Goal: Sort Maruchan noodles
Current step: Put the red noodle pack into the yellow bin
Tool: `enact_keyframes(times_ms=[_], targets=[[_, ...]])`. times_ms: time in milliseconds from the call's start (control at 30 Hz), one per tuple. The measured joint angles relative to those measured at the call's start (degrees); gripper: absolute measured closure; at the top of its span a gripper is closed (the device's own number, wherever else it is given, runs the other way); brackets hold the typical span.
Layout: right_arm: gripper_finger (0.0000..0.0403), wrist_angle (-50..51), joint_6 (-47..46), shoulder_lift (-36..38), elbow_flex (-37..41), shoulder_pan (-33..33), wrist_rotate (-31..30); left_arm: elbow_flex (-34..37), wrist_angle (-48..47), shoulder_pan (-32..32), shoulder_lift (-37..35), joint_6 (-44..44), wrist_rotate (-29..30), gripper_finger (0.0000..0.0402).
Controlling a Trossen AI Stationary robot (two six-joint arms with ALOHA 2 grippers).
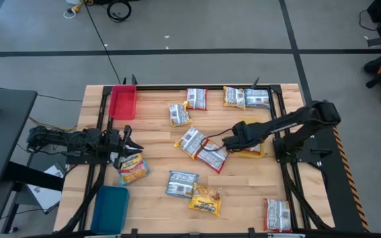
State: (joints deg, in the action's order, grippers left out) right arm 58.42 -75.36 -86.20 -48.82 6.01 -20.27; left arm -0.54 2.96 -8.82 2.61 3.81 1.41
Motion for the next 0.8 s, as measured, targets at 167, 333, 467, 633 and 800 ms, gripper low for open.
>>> enact_keyframes(times_ms=[167,333,467,633,800], targets=[[0.0398,4.25,-5.35,5.32,0.0,5.1,-1.57,0.0,0.01,-0.01,0.0,0.0,0.0,0.034],[0.0398,7.37,-14.47,13.13,0.0,9.63,-9.97,0.0,0.02,-0.02,0.0,-0.01,0.0,0.034],[0.0398,8.84,-25.11,18.6,-0.02,12.03,-21.37,0.0,0.02,-0.02,0.0,0.0,0.0,0.034],[0.0398,10.56,-39.05,18.94,-0.02,14.44,-31.31,0.0,0.02,-0.01,0.0,-0.02,0.0,0.034],[0.0399,12.5,-51.74,14.98,-0.02,16.66,-38.05,0.0,0.01,-0.02,0.0,-0.02,0.02,0.034]])
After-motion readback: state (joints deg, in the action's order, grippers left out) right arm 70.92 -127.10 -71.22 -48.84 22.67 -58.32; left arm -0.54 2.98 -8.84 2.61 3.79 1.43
